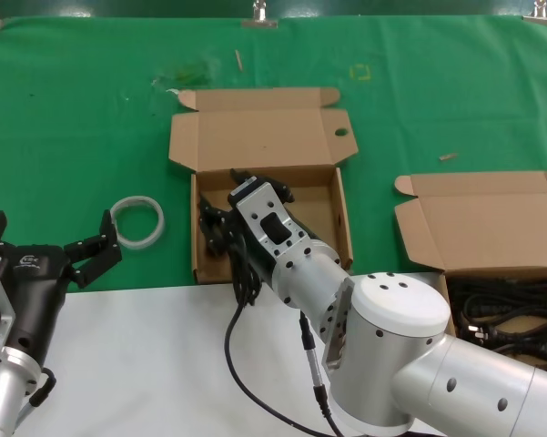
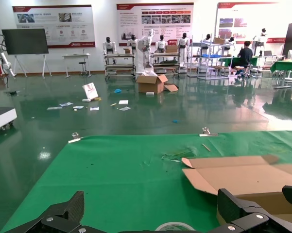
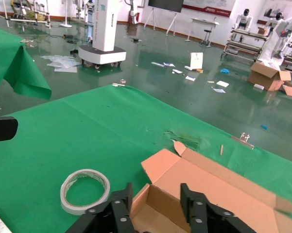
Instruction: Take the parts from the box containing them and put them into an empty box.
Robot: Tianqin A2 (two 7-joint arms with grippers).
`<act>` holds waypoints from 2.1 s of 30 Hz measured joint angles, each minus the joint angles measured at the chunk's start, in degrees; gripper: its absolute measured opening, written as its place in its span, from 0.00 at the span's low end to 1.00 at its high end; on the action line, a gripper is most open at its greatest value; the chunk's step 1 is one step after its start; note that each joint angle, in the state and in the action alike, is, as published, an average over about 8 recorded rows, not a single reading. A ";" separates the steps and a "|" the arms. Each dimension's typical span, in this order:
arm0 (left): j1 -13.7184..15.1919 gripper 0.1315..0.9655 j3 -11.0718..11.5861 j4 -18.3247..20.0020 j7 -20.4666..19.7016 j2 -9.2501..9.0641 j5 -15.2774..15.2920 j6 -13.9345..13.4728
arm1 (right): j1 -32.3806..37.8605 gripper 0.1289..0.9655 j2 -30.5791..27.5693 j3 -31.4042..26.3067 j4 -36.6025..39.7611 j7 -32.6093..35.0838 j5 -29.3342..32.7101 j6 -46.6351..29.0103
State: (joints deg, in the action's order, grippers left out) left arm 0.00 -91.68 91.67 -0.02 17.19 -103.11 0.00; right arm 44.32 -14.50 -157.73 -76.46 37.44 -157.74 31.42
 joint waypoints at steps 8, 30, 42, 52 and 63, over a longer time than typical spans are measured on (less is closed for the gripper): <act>0.00 1.00 0.00 0.00 0.00 0.00 0.00 0.00 | 0.00 0.40 0.00 0.00 0.00 0.00 0.00 0.00; 0.00 1.00 0.00 0.00 0.00 0.00 0.00 0.00 | -5.99 0.85 0.00 8.90 -2.05 -5.03 7.35 -4.23; 0.00 1.00 0.00 0.00 0.00 0.00 0.00 0.00 | -13.07 0.99 0.00 19.41 -4.47 -11.00 16.04 -9.23; 0.00 1.00 0.00 0.00 0.02 0.00 -0.01 0.00 | -18.94 1.00 0.00 28.19 -6.49 -15.97 23.30 -13.41; 0.00 1.00 0.00 0.00 0.02 0.00 -0.01 0.00 | -25.46 1.00 0.00 37.90 -8.73 -21.48 31.34 -18.03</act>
State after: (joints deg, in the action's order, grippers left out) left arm 0.00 -91.68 91.67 0.00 17.19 -103.12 0.00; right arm 18.86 -14.50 -119.83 -85.19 15.96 -126.40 13.39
